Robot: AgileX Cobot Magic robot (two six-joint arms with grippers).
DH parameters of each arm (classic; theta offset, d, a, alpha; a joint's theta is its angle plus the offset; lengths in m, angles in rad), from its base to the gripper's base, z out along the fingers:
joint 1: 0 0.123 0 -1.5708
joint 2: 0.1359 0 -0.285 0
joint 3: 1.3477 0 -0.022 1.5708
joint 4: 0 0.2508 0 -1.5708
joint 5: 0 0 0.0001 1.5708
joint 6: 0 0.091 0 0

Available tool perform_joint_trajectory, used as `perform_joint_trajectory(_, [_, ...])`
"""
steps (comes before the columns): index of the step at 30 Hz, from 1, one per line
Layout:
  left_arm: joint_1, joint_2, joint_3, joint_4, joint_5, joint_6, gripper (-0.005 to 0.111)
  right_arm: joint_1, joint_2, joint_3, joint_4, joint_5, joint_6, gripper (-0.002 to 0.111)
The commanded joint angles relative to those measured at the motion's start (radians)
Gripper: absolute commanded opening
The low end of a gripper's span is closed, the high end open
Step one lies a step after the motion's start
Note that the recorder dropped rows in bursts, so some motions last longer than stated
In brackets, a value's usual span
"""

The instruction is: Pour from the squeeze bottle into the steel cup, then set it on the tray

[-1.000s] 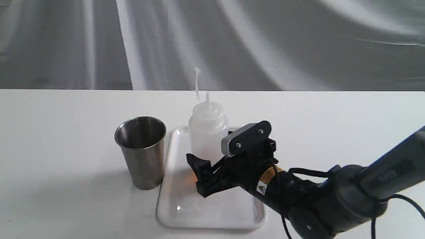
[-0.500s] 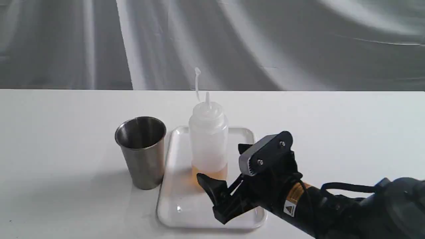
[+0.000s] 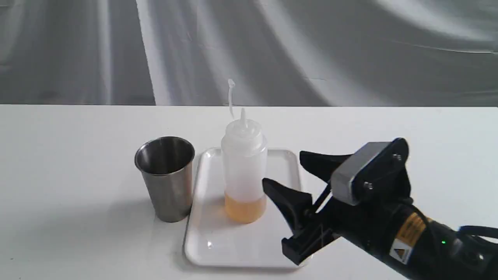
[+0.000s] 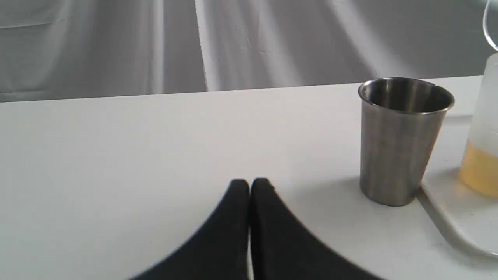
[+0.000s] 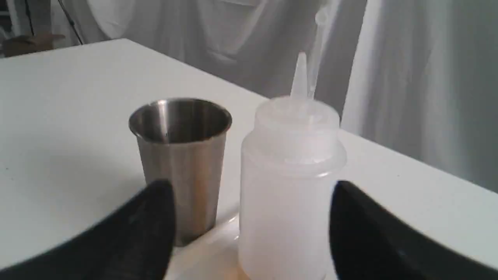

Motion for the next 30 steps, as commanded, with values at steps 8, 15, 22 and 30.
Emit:
perform_joint_trajectory(8, [-0.005,-0.003,0.004,0.001,-0.008,-0.005,0.0,0.046,-0.419,0.215,-0.013,0.01,-0.009,0.0])
perform_joint_trajectory(15, [-0.005,-0.003,0.004,0.001,-0.008,-0.003,0.0,0.117,-0.79,0.233,-0.022,0.364,0.002,0.0])
perform_joint_trajectory(22, [-0.005,-0.003,0.004,0.001,-0.008,-0.003,0.0,0.143,-1.156,0.233,-0.036,0.694,0.004,0.0])
perform_joint_trajectory(30, [-0.005,-0.003,0.004,0.001,-0.008,-0.005,0.0,0.143,-1.433,0.233,-0.052,0.854,0.02,0.0])
